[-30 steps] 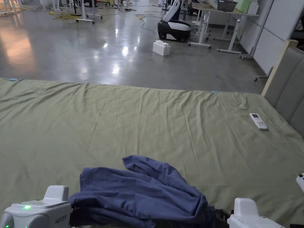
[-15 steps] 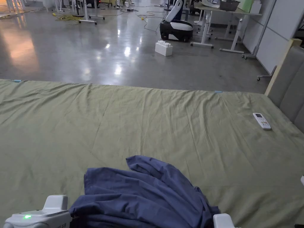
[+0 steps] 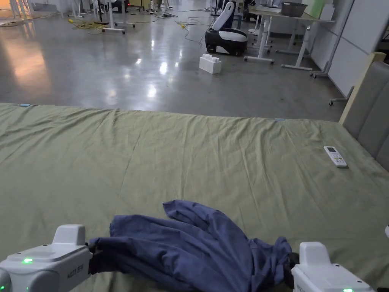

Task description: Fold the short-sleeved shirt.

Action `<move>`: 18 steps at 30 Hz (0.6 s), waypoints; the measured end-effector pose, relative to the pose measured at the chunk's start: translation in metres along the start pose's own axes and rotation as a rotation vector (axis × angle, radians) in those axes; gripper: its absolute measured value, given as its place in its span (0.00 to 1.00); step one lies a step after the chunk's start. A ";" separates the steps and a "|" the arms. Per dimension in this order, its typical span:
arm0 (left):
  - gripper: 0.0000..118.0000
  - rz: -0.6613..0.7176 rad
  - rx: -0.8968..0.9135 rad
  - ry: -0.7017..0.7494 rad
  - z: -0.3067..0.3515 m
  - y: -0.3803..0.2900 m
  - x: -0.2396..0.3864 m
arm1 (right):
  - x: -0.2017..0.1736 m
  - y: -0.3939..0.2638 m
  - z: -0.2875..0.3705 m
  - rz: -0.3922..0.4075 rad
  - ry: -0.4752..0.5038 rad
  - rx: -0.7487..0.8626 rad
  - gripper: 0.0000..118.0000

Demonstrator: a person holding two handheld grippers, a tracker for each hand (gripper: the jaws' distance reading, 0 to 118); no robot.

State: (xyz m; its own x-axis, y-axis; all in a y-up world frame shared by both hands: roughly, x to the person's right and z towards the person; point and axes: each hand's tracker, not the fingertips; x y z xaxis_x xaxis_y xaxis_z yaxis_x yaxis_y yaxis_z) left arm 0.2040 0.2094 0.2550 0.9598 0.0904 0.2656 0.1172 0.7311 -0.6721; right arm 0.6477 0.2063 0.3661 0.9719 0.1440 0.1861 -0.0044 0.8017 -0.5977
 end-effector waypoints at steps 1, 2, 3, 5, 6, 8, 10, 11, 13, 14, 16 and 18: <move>0.04 -0.007 0.018 -0.003 0.005 0.007 0.000 | 0.004 0.007 0.004 -0.007 0.001 0.025 0.02; 0.04 -0.014 0.036 -0.003 0.010 0.014 0.001 | 0.008 0.015 0.009 -0.024 0.009 0.055 0.02; 0.04 -0.020 0.050 -0.006 0.013 0.020 0.001 | 0.010 0.022 0.013 -0.024 0.007 0.067 0.02; 0.04 -0.033 0.078 -0.009 0.022 0.036 0.000 | 0.013 0.038 0.023 -0.007 -0.008 0.113 0.02; 0.04 -0.042 0.097 -0.007 0.027 0.046 -0.001 | 0.016 0.047 0.028 -0.004 -0.013 0.143 0.02; 0.04 -0.050 0.135 -0.006 0.037 0.064 -0.005 | 0.021 0.063 0.036 -0.007 -0.022 0.168 0.02; 0.04 -0.047 0.158 -0.010 0.045 0.081 -0.010 | 0.027 0.077 0.041 -0.021 -0.019 0.198 0.02; 0.04 -0.048 0.174 -0.007 0.050 0.090 -0.012 | 0.029 0.085 0.044 -0.022 -0.022 0.216 0.02; 0.04 -0.060 0.203 0.010 0.059 0.108 -0.016 | 0.032 0.100 0.049 0.001 -0.044 0.256 0.02; 0.04 -0.064 0.219 0.015 0.065 0.115 -0.017 | 0.034 0.107 0.050 0.003 -0.047 0.254 0.02; 0.04 -0.062 0.248 0.021 0.075 0.133 -0.023 | 0.039 0.125 0.054 0.000 -0.059 0.293 0.02; 0.04 -0.058 0.277 0.034 0.084 0.150 -0.028 | 0.044 0.142 0.058 0.005 -0.078 0.338 0.02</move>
State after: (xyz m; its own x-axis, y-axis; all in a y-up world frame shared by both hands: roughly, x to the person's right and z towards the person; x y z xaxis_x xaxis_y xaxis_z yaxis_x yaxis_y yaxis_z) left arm 0.1736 0.3738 0.2050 0.9620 0.0239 0.2720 0.1025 0.8916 -0.4410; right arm 0.6763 0.3604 0.3345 0.9509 0.1816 0.2507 -0.0992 0.9459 -0.3089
